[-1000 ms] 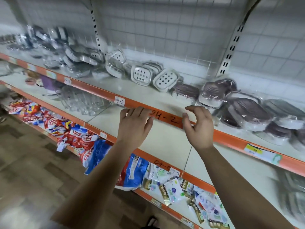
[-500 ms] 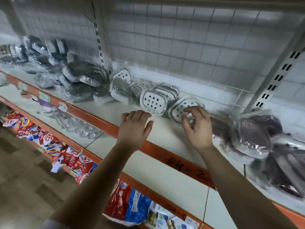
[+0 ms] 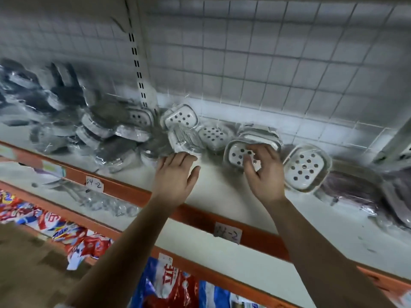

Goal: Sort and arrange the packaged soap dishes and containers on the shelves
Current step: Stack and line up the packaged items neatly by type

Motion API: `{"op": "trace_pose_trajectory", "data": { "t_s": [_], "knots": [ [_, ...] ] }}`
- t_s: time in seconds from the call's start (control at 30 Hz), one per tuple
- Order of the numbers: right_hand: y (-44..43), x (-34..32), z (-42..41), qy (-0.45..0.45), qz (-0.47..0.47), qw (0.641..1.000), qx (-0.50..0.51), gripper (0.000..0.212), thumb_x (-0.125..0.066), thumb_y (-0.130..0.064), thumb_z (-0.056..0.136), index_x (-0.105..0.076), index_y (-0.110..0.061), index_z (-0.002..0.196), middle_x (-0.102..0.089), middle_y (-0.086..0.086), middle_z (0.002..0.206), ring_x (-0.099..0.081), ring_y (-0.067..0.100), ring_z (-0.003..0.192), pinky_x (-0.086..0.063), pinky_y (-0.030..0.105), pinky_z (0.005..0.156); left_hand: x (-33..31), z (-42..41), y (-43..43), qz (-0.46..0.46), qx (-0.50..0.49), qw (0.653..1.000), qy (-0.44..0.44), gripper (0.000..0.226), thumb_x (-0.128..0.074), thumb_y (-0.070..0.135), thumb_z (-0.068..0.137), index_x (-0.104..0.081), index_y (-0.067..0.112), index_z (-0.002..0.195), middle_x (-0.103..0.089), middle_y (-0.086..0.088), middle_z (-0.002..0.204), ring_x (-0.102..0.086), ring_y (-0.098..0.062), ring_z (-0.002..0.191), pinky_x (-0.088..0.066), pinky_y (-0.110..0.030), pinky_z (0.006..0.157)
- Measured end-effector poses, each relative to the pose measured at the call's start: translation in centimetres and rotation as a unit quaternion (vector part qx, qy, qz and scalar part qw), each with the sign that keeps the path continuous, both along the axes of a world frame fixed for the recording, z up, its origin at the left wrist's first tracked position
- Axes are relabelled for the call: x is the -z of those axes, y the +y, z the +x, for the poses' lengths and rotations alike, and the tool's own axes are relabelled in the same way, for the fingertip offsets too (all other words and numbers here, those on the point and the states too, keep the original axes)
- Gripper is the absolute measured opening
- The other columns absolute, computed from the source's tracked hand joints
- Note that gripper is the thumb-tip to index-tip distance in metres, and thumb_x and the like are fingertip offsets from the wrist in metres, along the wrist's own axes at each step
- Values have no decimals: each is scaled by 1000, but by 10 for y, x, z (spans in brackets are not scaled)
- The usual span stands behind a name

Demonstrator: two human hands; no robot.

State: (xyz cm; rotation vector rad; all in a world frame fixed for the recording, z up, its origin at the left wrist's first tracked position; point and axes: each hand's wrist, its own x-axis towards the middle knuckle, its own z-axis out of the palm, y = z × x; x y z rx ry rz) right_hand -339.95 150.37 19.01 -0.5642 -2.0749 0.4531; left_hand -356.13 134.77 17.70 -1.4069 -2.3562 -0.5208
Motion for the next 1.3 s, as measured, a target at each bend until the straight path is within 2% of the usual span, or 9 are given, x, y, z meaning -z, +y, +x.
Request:
{"op": "trace_pose_trajectory", "data": {
  "t_s": [0.1,0.17,0.37,0.6,0.73,0.87,1.0,1.17,1.3],
  "knots": [
    [-13,4,-35,2,-6,1000,-1,22,-57,-14,92,-68,-4,107,-65,8,105,-59,19,96,-45,26,83,3,-29,-16,32,23,999,-1,42,-39,36,92,-69,12,106,-67,-5,105,-62,-31,96,-32,-38,88],
    [-21,8,-57,-6,-12,1000,-12,22,-59,-12,92,-68,-3,110,-64,9,108,-60,22,99,-49,29,86,5,-46,-26,69,55,996,9,38,-43,33,91,-70,11,105,-67,-6,103,-62,-30,94,-33,-38,87],
    [-37,20,-111,-94,-47,993,-45,35,-60,-23,94,-63,-3,123,-60,13,122,-56,25,116,-44,36,102,6,-81,-39,114,88,990,4,34,-45,32,91,-69,12,105,-63,-8,104,-59,-27,90,-36,-37,83],
    [-41,32,-148,-146,-142,979,-29,71,-43,-65,89,-47,-19,143,-42,9,150,-32,21,143,-23,30,117,9,-111,-46,59,62,996,-28,40,-42,35,91,-65,12,114,-63,-9,115,-59,-30,100,-41,-40,86],
    [-41,35,-158,-110,-166,980,-4,58,-59,-52,89,-53,-18,136,-54,5,137,-52,23,126,-42,35,105,13,-122,-45,42,56,997,-43,45,-40,36,92,-64,8,119,-62,-12,122,-58,-32,110,-41,-43,94],
    [-45,33,-156,-87,-136,987,15,47,-65,-40,90,-59,-12,128,-58,6,127,-60,22,112,-42,24,94,18,-127,-40,33,57,996,-62,42,-47,32,94,-61,7,125,-58,-14,130,-53,-33,121,-40,-45,100],
    [-56,30,-142,-37,-119,992,29,42,-66,-32,91,-61,-10,126,-59,7,124,-62,22,107,-49,34,95,22,-131,-34,-1,53,996,-69,46,-50,33,98,-52,8,137,-50,-12,141,-44,-30,133,-31,-45,110],
    [-66,25,-120,2,-136,990,39,45,-63,-38,91,-61,-11,127,-58,5,127,-60,17,109,-50,39,97,25,-131,-33,-17,55,996,-63,49,-48,38,98,-52,8,138,-49,-11,143,-38,-28,137,-22,-42,114],
    [-77,23,-106,12,-125,991,50,47,-60,-43,89,-61,-16,127,-56,2,129,-61,16,107,-51,36,96,20,-127,-34,-16,62,995,-79,45,-54,43,94,-60,11,125,-54,-8,131,-39,-29,132,-30,-47,111]
  ]
}}
